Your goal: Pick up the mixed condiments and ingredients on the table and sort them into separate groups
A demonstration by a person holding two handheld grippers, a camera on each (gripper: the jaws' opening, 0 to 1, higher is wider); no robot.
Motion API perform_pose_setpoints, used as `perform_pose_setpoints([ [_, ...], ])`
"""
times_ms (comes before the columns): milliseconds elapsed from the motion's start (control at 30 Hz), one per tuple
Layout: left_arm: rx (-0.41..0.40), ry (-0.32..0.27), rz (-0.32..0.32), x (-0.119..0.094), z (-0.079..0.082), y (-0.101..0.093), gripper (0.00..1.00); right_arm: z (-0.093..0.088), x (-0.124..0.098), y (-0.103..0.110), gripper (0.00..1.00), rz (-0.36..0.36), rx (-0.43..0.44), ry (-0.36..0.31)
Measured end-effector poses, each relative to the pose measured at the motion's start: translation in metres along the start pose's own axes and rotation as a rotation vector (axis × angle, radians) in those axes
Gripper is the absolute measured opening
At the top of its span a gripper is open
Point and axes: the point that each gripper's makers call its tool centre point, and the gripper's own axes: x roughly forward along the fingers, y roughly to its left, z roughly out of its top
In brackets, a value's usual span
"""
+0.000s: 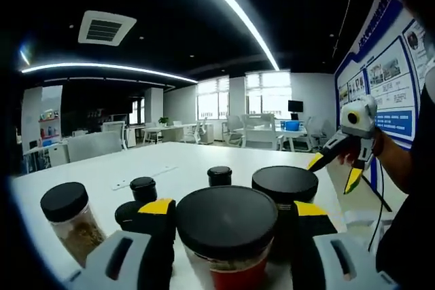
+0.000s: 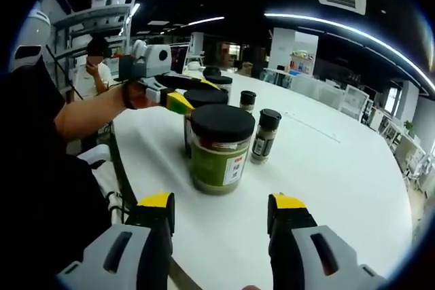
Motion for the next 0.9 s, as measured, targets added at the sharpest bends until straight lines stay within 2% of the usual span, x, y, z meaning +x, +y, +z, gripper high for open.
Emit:
perform_pose_setpoints([
  [67, 0.078, 0.029, 0.01, 0.002, -0.003, -0.004, 0.67, -0.002, -0.002, -0.003, 0.55, -0.019, -0.003, 0.007],
  [100, 0.053, 0.027, 0.006, 0.001, -0.007, 0.008, 0.67, -0.003, -0.003, -0.004, 0.55, -0.026, -0.008, 0.014],
  [200, -0.021, -0.005, 0.004, 0.003, -0.007, 0.015, 0.66, -0.002, -0.005, -0.004, 0.54, -0.03, -0.003, 0.008],
  [267, -0.023, -0.006, 0.006, 0.001, -0.008, 0.022, 0.63, -0.002, -0.006, -0.003, 0.54, -0.031, -0.002, 0.008],
  [400, -0.011, 0.012, 0.008, 0.001, -0.015, 0.034, 0.63, -0.003, -0.005, 0.001, 0.54, -0.024, -0.014, 0.016],
  [500, 0.014, 0.014, 0.024, 0.002, -0.013, 0.029, 0.63, -0.003, -0.004, 0.0, 0.54, -0.027, -0.022, 0.018],
  [633, 0.026, 0.01, 0.025, 0.002, -0.012, 0.031, 0.63, -0.004, -0.003, 0.001, 0.54, -0.023, -0.028, 0.03],
  [767, 0.045, -0.021, 0.032, 0.005, -0.007, 0.03, 0.64, -0.004, 0.001, 0.004, 0.54, -0.01, -0.032, 0.031],
  [900, 0.032, -0.043, 0.031, 0.005, -0.007, 0.031, 0.63, -0.002, 0.004, 0.007, 0.54, 0.003, -0.041, 0.025],
])
